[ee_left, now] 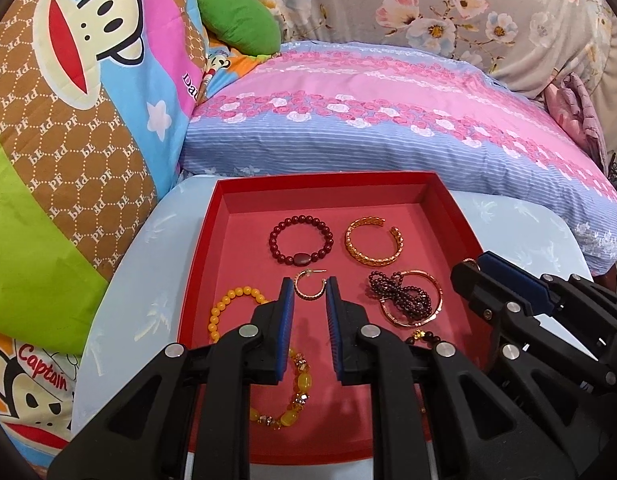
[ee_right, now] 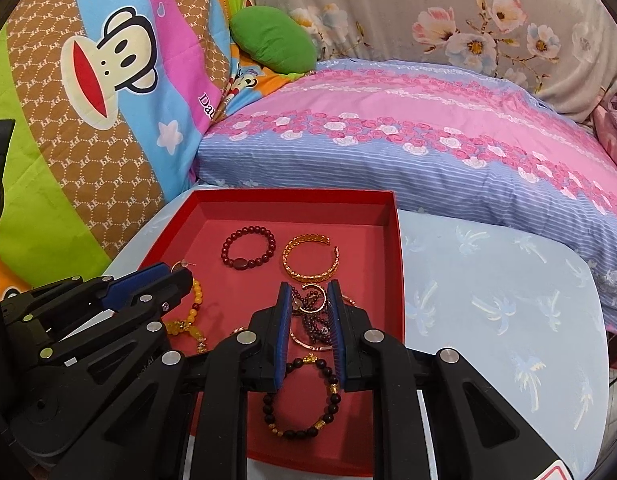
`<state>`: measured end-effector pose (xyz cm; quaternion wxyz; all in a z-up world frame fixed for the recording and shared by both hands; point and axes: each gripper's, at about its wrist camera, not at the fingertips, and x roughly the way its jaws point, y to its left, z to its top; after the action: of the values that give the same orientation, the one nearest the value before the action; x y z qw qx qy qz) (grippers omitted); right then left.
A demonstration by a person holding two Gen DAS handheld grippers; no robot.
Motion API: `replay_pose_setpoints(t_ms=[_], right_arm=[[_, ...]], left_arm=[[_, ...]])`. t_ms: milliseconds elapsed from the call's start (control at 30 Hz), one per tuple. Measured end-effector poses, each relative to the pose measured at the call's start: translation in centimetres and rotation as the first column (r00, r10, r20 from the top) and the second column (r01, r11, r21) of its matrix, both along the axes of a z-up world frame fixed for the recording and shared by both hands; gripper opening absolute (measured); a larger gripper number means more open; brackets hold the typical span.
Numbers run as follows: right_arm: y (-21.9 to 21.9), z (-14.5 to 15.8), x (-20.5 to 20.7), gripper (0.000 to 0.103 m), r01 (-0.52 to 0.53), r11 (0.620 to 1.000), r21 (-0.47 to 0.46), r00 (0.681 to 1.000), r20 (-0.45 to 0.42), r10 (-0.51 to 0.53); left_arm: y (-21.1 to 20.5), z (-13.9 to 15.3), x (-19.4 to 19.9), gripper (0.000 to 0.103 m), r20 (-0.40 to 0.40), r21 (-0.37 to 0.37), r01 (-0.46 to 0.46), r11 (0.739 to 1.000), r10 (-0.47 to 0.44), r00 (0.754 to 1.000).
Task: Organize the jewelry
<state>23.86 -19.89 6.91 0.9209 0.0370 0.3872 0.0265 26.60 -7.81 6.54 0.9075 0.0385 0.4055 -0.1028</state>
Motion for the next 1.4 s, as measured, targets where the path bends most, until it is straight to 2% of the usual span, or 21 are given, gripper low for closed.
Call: replay_pose_setpoints(t_ms=[300, 333, 367, 433, 933, 1100, 1233, 1400], right_arm=[[0.2, -0.8, 1.1, 0.018, -0.007, 1.0, -0.005, 1.0, -0.02, 0.007], [0.3, -0.8, 1.1, 0.018, -0.007, 1.0, -0.006, 1.0, -0.02, 0.007], [0.3, -0.8, 1.2, 0.019, -0.009, 1.0, -0.008, 1.0, -0.018, 0.009], [0.5, -0.9, 1.2, 0.021, -0.008, 1.0, -0.014, 1.0, -0.02, 0.008], [0.6, 0.5, -0.4, 0.033, 0.028, 0.999, -0.045, 1.0, -0.005, -0.028], [0.7, 1.2, -1.9, 0.034, 0.034, 0.998, -0.051, 0.999, 0.006, -0.034], [0.9, 1.9, -3.3, 0.034, 0.038, 0.997, -0.063, 0.999, 0.015, -0.037], [1.1, 2.7, -5.4, 0.037, 0.045, 0.997, -0.068, 0.999, 0.025, -0.044]], left_arm=[[0.2, -0.7, 0.9, 0.016, -0.002, 0.003, -0.017, 1.0, 0.017, 1.0], [0.3, -0.7, 1.0, 0.019, -0.002, 0.003, -0.02, 1.0, 0.02, 1.0], [0.3, -0.8, 1.1, 0.031, -0.004, 0.003, -0.021, 1.0, 0.021, 1.0], [0.6, -0.8, 1.1, 0.044, -0.005, 0.004, -0.047, 0.999, 0.047, 0.999], [1.4, 0.5, -0.6, 0.048, 0.006, 0.0, -0.07, 0.998, 0.07, 0.998], [1.7, 1.2, -2.0, 0.05, 0.014, -0.002, -0.078, 0.997, 0.078, 0.997], [2.1, 1.7, -3.3, 0.056, 0.021, -0.006, -0.088, 0.996, 0.088, 0.996], [2.4, 2.4, -5.4, 0.057, 0.031, -0.009, -0.09, 0.996, 0.09, 0.995]])
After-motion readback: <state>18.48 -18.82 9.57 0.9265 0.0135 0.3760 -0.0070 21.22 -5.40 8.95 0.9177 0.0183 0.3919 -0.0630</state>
